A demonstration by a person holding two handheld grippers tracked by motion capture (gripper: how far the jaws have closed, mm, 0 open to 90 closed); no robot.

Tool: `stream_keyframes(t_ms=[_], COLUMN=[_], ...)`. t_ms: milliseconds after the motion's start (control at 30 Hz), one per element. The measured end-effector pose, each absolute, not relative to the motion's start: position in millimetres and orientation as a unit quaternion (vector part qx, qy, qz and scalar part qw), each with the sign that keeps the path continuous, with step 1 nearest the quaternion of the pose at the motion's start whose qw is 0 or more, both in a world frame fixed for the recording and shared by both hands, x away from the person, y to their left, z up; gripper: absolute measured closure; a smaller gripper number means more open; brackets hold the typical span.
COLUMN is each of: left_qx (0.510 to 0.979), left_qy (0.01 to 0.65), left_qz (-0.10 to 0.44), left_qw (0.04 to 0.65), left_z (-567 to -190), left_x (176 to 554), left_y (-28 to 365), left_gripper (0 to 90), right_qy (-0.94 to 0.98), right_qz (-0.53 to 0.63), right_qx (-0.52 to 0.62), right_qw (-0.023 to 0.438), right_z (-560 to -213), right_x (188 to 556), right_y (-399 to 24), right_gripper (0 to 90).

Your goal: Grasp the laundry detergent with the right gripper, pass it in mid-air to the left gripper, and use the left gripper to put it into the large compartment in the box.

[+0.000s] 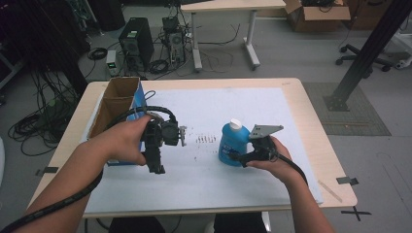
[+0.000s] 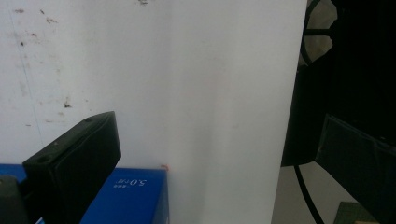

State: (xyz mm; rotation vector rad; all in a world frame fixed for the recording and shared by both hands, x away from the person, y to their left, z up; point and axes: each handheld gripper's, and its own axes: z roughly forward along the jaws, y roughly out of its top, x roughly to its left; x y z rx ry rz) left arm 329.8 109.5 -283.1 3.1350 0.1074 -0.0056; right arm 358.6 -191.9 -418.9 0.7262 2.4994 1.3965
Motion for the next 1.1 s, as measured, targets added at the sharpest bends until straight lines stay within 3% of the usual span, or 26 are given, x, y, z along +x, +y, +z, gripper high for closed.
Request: stream_keyframes(t_ms=[1100], left_qx=[0.999], left_qy=[0.032], left_qz=[0.004], left_qw=[0.001], left_z=[-280.7], left_x=[330.1], left_y=[107.2], left_gripper=[0.1], right_qy=[0.842], right_qz=[0.482], right_qx=[0.223], right_qw=[0.095], right_z=[-419.9], right_x=[353.2], right_y=[-189.3], right_gripper=[32.5])
